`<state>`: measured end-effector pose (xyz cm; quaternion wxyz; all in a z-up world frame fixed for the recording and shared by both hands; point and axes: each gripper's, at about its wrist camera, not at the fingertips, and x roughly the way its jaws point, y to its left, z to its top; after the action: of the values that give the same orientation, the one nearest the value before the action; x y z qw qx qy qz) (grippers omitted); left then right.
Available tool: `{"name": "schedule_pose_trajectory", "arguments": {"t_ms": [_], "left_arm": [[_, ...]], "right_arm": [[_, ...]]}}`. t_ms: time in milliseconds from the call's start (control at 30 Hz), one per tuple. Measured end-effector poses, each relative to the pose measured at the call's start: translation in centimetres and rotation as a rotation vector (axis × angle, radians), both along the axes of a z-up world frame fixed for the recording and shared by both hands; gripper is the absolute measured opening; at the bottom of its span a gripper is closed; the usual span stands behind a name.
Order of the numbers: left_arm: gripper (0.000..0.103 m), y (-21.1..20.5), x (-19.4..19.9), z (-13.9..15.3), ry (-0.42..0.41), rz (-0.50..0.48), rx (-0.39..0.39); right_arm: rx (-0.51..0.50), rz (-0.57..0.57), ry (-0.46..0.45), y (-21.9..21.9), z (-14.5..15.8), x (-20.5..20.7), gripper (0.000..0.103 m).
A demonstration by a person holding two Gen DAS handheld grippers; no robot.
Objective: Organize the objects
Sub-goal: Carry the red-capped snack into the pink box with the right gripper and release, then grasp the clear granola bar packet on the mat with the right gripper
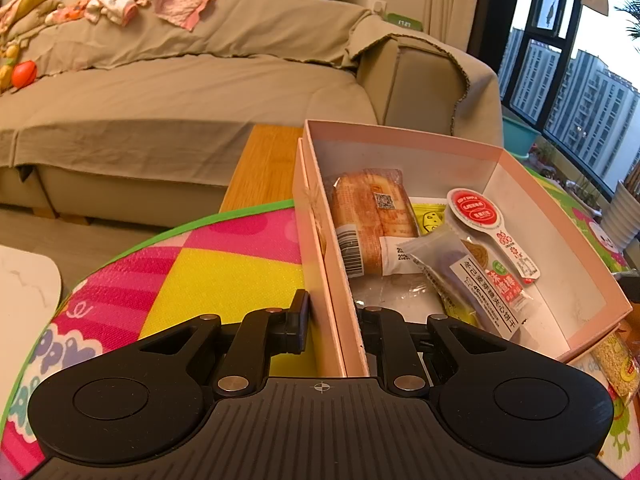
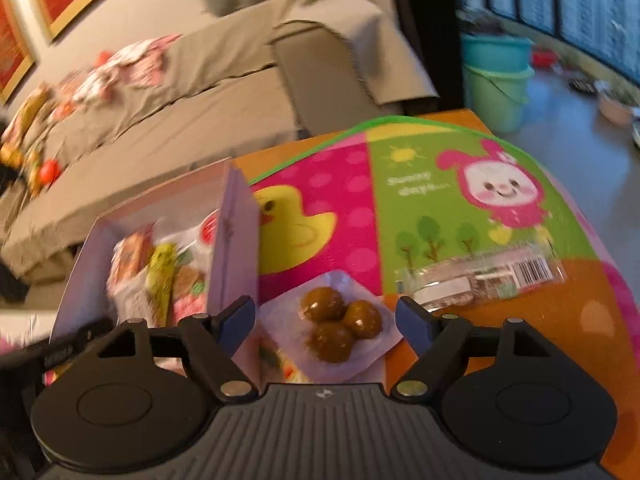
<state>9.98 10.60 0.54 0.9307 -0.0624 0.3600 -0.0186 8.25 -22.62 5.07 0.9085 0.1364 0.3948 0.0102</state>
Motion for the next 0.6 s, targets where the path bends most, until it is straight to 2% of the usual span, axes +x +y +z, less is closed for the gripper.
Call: {"name": "schedule_pose_trajectory", "arguments": {"t_ms": [100, 133, 200, 233, 267, 300, 367, 600], "left_arm": [[0.018, 0.0, 0.0, 0.0, 0.0, -0.001, 0.0], [0.018, 0.0, 0.0, 0.0, 0.0, 0.0, 0.0], [0.018, 0.0, 0.0, 0.0, 0.001, 0.001, -0.001], [0.018, 0.0, 0.0, 0.0, 0.001, 0.001, -0.001], [0.018, 0.0, -0.1, 0.0, 0.001, 0.002, -0.002], [0.018, -0.1, -0.1, 0.0, 0.002, 0.003, -0.003], [0.018, -0.1, -0.1, 0.0, 0.004, 0.003, -0.003], [0.018, -0.1, 0.0, 0.1, 0.008, 0.003, -0.004]], "right_arm": [[-0.036, 0.087, -0.028, 0.3, 0.1, -1.5, 0.077], [-0.034, 0.116, -0.029, 0.3, 0.0, -2.0, 0.074], [-0.038, 0.166, -0.018, 0.3, -0.3, -3.1, 0.06], [-0.048, 0.183, -0.005, 0.4, -0.5, -3.5, 0.047], [-0.059, 0.195, 0.013, 0.6, -0.8, -3.8, 0.04], [-0.065, 0.206, 0.028, 0.9, -1.0, -4.2, 0.038], [-0.075, 0.221, 0.049, 1.3, -1.5, -4.8, 0.028], [-0.107, 0.289, 0.094, 2.9, -1.2, -7.6, 0.028]]}}
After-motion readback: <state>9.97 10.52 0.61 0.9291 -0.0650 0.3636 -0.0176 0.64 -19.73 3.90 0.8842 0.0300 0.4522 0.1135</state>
